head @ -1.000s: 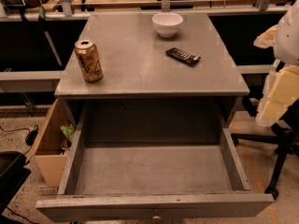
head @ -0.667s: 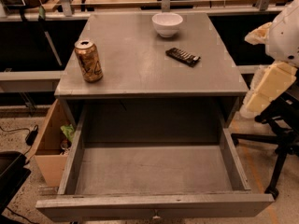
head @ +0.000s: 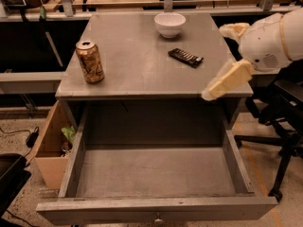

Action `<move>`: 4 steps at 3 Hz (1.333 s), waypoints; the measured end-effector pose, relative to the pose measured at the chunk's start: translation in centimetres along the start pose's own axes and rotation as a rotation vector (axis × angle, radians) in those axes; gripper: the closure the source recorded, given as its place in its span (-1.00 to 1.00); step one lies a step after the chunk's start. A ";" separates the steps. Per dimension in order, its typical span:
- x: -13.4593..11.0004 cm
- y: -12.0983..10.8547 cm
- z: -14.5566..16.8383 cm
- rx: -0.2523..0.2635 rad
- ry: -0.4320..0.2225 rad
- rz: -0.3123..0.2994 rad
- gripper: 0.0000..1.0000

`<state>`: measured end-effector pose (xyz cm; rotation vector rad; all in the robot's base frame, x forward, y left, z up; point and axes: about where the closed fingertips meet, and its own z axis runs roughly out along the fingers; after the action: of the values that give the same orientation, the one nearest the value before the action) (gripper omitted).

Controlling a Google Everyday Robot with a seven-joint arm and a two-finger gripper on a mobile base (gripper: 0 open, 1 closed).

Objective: Pick orange can

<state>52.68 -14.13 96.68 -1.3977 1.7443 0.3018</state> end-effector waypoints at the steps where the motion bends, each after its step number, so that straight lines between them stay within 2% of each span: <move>1: -2.4 -1.0 2.2 0.058 -0.225 0.024 -1.00; 2: -4.5 -1.0 2.4 0.065 -0.293 0.027 -1.00; 3: -4.5 -1.0 2.4 0.065 -0.293 0.027 -1.00; 4: -7.1 -1.1 5.1 0.053 -0.332 0.042 -1.00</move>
Offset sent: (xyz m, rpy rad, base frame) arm 0.0180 0.0250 0.0071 0.1910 -0.0931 0.0122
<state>56.06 -6.44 99.16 -1.1976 1.4976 0.4785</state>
